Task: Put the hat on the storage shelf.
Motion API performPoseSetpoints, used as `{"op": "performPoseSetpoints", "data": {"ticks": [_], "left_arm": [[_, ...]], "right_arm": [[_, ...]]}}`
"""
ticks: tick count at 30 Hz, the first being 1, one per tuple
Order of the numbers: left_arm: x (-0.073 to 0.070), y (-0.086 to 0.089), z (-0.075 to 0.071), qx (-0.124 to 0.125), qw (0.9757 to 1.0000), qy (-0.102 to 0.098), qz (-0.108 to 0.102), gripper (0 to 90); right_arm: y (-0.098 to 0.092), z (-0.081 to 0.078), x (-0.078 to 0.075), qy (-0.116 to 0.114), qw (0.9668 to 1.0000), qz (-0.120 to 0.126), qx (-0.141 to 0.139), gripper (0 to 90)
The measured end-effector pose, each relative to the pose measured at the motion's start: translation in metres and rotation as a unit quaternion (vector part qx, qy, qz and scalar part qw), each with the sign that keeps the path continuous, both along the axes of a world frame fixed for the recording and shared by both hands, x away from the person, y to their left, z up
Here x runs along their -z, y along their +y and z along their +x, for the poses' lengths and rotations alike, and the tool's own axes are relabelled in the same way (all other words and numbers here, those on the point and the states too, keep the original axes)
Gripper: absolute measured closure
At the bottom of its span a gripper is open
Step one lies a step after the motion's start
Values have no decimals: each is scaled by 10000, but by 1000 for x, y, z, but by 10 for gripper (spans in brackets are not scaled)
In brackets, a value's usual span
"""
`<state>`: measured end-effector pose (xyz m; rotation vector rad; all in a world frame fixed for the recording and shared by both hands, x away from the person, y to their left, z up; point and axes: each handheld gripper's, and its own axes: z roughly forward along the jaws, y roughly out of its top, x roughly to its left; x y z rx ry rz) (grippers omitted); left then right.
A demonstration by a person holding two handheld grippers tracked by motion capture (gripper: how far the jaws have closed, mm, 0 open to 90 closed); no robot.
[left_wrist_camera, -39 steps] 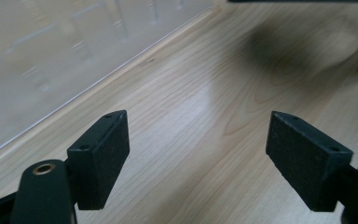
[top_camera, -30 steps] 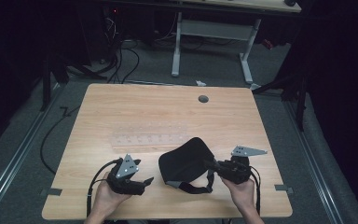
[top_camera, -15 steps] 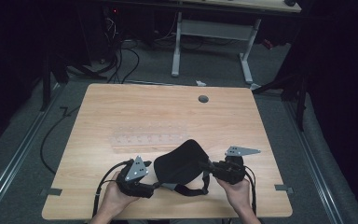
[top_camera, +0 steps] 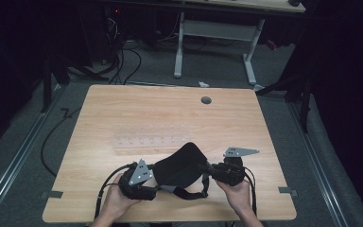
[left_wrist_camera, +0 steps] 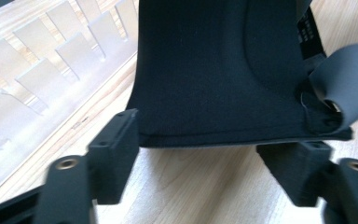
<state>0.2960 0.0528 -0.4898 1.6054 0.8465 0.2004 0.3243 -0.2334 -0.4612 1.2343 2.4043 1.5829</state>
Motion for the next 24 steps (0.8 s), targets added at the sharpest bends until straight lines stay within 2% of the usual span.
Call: {"op": "performPoseSetpoints", "data": {"ticks": [6,12,18,22,24], "left_arm": [[-1,-1,-1,53,10000,-58,-56,403],[0,-4,-1,79,9999,-102,26,418],[-1,-5,-3,84,9996,-231,148,460],[-4,-1,-4,126,9996,-227,72,594],[-6,-1,-5,156,9996,-204,74,657]], "right_arm": [[8,1,-3,3,9999,-38,-108,859],[15,3,-4,12,9997,69,-227,858],[27,4,-7,-54,9993,35,-358,857],[27,6,-7,-8,9991,121,-400,838],[28,5,-7,-28,9993,78,-366,813]]}}
